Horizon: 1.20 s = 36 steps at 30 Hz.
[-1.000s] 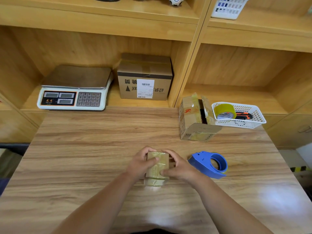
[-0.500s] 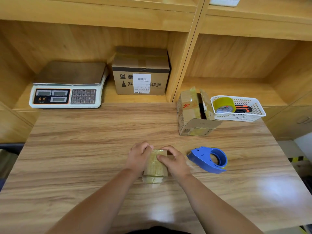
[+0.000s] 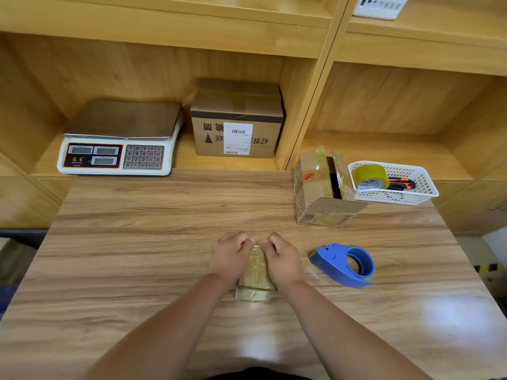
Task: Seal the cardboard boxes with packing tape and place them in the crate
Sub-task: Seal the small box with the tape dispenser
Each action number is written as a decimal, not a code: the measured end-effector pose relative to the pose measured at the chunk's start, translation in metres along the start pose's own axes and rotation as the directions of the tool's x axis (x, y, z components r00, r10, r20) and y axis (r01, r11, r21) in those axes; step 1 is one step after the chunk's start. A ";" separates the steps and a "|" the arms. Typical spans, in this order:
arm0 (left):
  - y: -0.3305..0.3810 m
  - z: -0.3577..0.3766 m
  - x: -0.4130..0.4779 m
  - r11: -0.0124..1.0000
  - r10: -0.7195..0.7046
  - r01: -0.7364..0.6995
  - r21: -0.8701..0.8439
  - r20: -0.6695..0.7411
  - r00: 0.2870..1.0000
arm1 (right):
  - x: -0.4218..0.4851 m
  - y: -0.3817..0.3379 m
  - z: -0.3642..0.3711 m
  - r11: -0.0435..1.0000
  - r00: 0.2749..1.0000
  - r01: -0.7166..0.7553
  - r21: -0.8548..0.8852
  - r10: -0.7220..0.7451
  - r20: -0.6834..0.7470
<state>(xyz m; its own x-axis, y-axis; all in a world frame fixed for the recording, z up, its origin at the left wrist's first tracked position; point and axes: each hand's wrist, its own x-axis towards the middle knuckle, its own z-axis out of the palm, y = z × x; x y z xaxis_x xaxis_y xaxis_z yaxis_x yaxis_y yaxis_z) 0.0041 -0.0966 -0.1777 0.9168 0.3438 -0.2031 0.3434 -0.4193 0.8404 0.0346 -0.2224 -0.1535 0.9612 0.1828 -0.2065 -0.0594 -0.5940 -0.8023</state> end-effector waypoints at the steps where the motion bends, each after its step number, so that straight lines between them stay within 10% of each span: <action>1: 0.000 0.000 0.000 1.000 0.005 -0.005 0.005 -0.002 1.000 | -0.001 0.000 0.000 1.000 1.000 -0.007 -0.013 0.007 -0.006; 14: -0.005 -0.002 -0.009 1.000 -0.009 0.009 -0.011 -0.008 1.000 | -0.019 0.013 -0.009 0.974 0.986 0.081 -0.212 -0.048 0.158; 22: 0.001 -0.001 -0.015 0.999 -0.013 0.012 -0.035 -0.027 1.000 | -0.026 0.019 -0.023 0.983 0.908 0.100 0.155 -0.154 0.389; 36: 0.005 -0.007 -0.035 0.992 -0.054 0.049 -0.114 -0.037 0.998 | -0.038 0.018 -0.011 0.999 0.996 0.047 -0.004 -0.046 0.083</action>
<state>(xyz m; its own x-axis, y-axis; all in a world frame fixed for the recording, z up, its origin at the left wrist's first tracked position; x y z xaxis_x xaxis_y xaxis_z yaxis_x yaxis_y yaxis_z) -0.0276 -0.1053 -0.1629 0.8887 0.3971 -0.2291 0.3628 -0.3037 0.8810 0.0003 -0.2488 -0.1535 0.9373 0.2742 -0.2150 -0.0136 -0.5877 -0.8089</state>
